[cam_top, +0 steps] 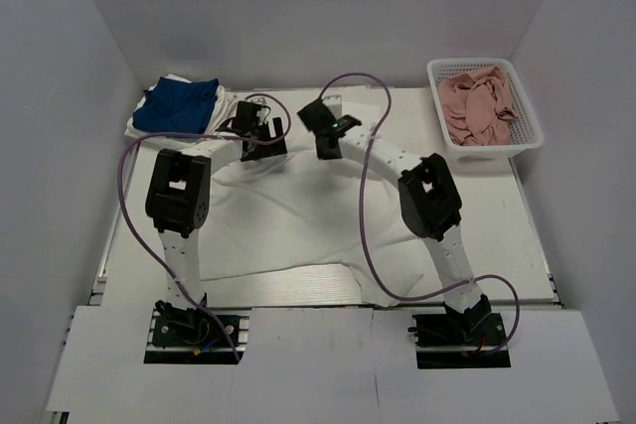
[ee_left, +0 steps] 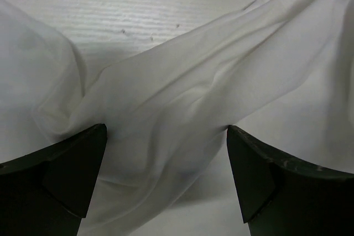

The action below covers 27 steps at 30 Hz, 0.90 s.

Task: Fold and stack the t-shirts
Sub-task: Flatten out the tshirt

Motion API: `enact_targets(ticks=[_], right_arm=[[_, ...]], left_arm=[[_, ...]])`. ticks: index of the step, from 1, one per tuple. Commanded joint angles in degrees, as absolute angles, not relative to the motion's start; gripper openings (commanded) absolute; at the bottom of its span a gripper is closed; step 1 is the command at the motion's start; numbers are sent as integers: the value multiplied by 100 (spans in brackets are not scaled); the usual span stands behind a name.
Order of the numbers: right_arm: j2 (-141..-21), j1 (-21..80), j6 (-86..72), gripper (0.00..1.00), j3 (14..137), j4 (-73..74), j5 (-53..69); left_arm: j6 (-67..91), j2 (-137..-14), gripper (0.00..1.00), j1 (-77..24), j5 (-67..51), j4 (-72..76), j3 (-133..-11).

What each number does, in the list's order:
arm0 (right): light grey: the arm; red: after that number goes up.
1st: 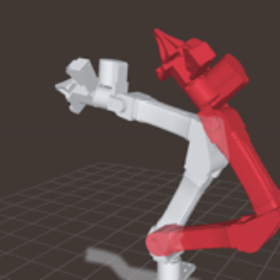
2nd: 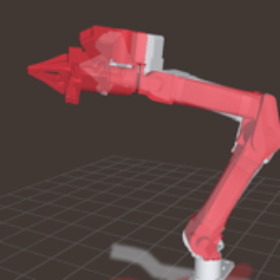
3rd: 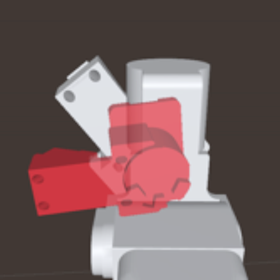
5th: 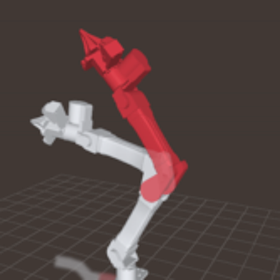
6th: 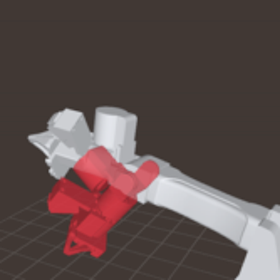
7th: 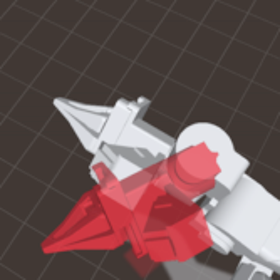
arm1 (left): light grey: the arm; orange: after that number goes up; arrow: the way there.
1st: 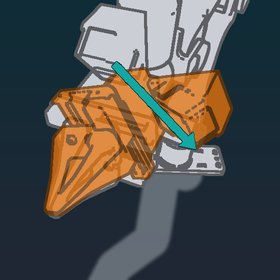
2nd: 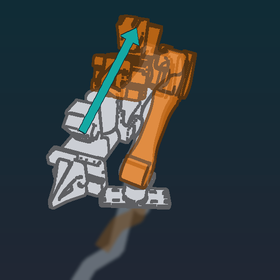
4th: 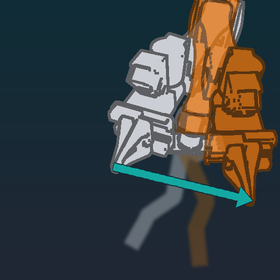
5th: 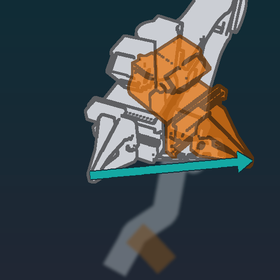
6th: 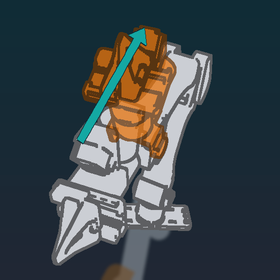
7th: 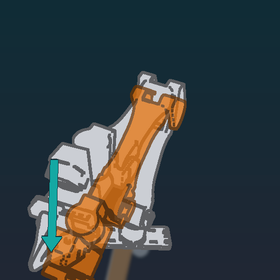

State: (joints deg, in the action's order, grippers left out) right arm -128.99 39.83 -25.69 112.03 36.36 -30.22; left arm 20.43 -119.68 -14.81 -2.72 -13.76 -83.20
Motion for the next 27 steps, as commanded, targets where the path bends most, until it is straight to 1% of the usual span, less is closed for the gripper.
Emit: enact_targets(ticks=[1,4,5,7,8,9,11,12,14,15,17,19,23,26,27], right_arm=[[-12929,4235,-3497,14,10733,3957,-3472],[-12631,4473,-3612,22,9916,3359,-2998],[-12595,4491,-3560,33,9775,2818,-2510],[-12420,4526,-3525,42,9475,2542,-2312],[-12288,4552,-3524,49,9396,2505,-2346],[-12122,4561,-3350,54,9291,2444,-2451],[-11780,4614,-3174,59,8950,2138,-2618],[-11490,4588,-2781,62,8817,1857,-2602],[-11181,4544,-2385,62,8395,1479,-2287],[-10701,4535,-1982,62,8089,1146,-2198],[-10303,4491,-1461,63,7692,723,-2180],[-10047,4430,-717,65,7376,668,-2021],[-10116,3938,323,66,7488,886,-1847],[-10493,3472,1176,65,7979,1414,-708],[-10564,3263,1456,65,8041,1615,-538]], left_arm=[[2285,-11426,100,-1477,139,-1837,-7824],[2399,-11207,100,-1477,272,-1898,-7437],[2399,-11206,100,-1477,272,-1751,-7340],[2452,-11075,100,-1424,272,-1696,-7189],[2452,-11074,100,-1424,272,-1696,-7120],[2452,-11074,100,-1424,272,-1644,-7119],[2452,-11021,100,-1424,272,-1574,-7067],[2452,-11021,100,-1424,220,-1573,-7066],[2452,-11074,100,-1424,168,-1573,-7066],[2452,-11074,100,-1424,167,-1573,-7066],[2452,-11126,100,-1424,219,-1573,-7066],[2452,-11127,100,-1424,220,-1573,-7066],[2452,-11127,100,-1371,368,-1635,-7066],[2399,-11127,100,-1371,483,-1687,-7066],[2399,-11127,100,-1371,483,-1688,-7066]])
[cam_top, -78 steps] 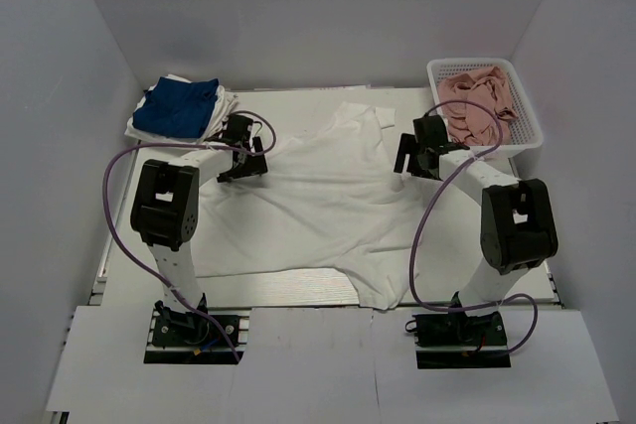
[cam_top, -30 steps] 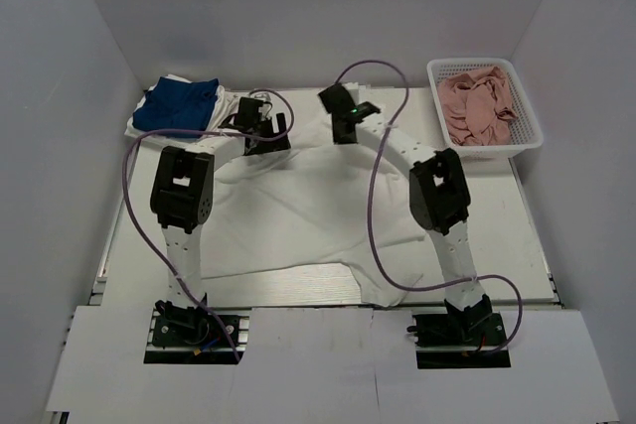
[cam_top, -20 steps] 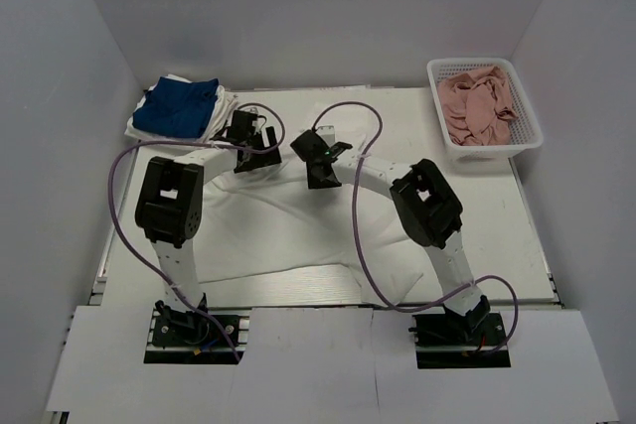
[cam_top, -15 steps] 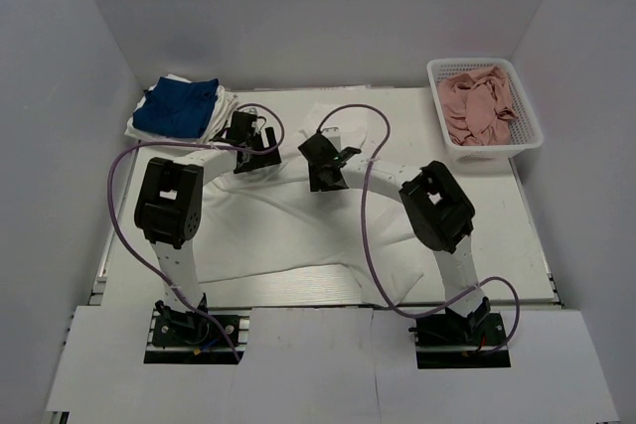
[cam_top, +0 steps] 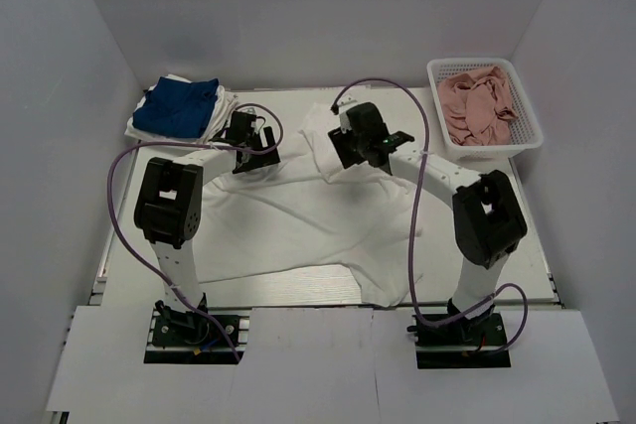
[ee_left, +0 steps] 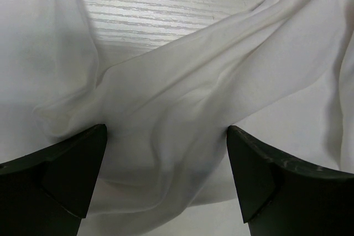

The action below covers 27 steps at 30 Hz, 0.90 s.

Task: Fold and stack the t-shirts
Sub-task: Flatten out the tshirt

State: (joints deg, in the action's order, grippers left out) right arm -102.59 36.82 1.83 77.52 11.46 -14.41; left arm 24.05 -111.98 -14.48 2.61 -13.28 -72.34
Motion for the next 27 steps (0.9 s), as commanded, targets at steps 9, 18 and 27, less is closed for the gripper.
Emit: enact_targets(ticks=[9,18,27], right_arm=[[-11671,2795,2180,60,9078,2469,877],[-11365,2619,1987,52,8719,2417,1801],[-11189,2558,1741,46,8411,2558,1014]], left_arm=[[2338,-11074,100,-1371,589,-1688,-7066],[2338,-11232,100,-1371,589,-1688,-7119],[2338,-11232,100,-1371,703,-1740,-7119]])
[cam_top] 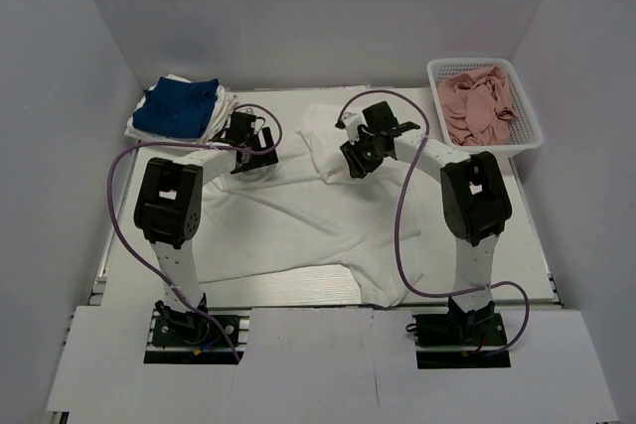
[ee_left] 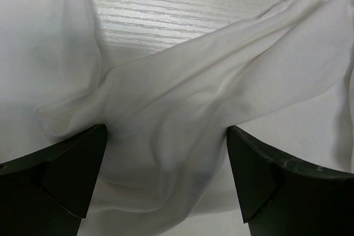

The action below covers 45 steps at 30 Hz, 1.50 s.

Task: Fold and stack the t-shirts
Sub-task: Flatten out the tshirt

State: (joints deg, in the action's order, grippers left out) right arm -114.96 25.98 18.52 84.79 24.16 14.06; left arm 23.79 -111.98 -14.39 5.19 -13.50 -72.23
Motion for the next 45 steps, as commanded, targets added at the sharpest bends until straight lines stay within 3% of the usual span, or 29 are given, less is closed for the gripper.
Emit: enact_targets(ticks=[1,5,6,7,8,11,14,23,27,31,36,42,45], right_arm=[[-11154,2540,1705,46,8307,2540,959],[-11066,2514,1661,43,8148,2435,967],[-11065,2531,1600,38,8130,2365,975],[-11005,2531,1547,23,8121,2286,976],[-10926,2514,1416,15,7947,1841,993],[-10705,2514,1021,11,7761,1206,1125],[-10661,2470,661,1,7796,941,880],[-10968,1996,-728,0,8042,1098,-2176],[-11074,1504,-2061,0,8253,2097,-2951],[-11294,1345,-1846,0,8445,2241,-2892],[-11365,1397,-1346,48,8622,1882,-2174],[-10890,1502,-810,63,8491,1160,-1547],[-10845,1546,-686,66,8516,940,-977]], left_arm=[[2338,-11232,100,-1371,703,-1740,-7119],[2338,-11232,100,-1371,703,-1740,-7119],[2338,-11232,100,-1371,703,-1740,-7119],[2338,-11232,100,-1371,703,-1740,-7119],[2338,-11232,100,-1371,703,-1740,-7119],[2338,-11232,100,-1371,650,-1740,-7119],[2338,-11232,100,-1371,650,-1740,-7119],[2338,-11346,100,-1371,703,-1801,-7181],[2338,-11399,100,-1371,765,-1802,-7233],[2338,-11399,100,-1371,686,-1802,-7286],[2285,-11399,100,-1433,580,-1750,-7286],[2285,-11347,100,-1485,360,-1696,-7286],[2285,-11294,100,-1485,308,-1696,-7286]])
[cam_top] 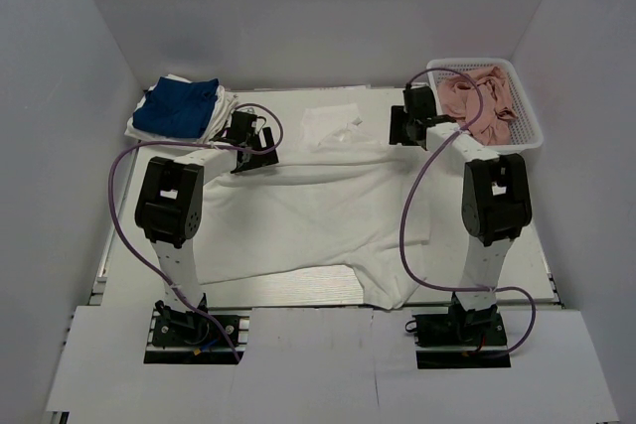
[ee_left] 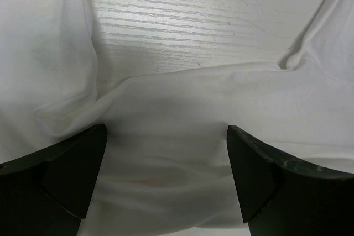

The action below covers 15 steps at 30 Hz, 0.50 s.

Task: Fold and stack the t-shirts
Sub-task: Flatten out the tshirt

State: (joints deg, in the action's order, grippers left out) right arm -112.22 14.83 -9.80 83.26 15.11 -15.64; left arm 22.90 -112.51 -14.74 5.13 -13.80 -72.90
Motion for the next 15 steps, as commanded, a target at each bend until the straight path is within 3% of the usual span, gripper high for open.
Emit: enact_targets(ticks=[1,3,7,10,12,15], right_arm=[[-10889,1556,-694,68,8551,914,-532],[-11195,1660,-747,74,8780,861,-370],[-11820,1819,-958,74,9429,853,234],[-12278,1907,-1230,81,9825,730,536],[-12611,1942,-1414,88,10123,555,807],[-13145,2030,-1668,90,10448,-182,1335]], left_arm=[[2285,-11294,100,-1485,308,-1696,-7286],[2285,-11233,100,-1485,308,-1696,-7286],[2285,-11180,100,-1485,360,-1696,-7286],[2285,-11180,100,-1485,431,-1696,-7286],[2285,-11127,100,-1485,431,-1696,-7225],[2285,-11179,100,-1485,378,-1696,-7225]])
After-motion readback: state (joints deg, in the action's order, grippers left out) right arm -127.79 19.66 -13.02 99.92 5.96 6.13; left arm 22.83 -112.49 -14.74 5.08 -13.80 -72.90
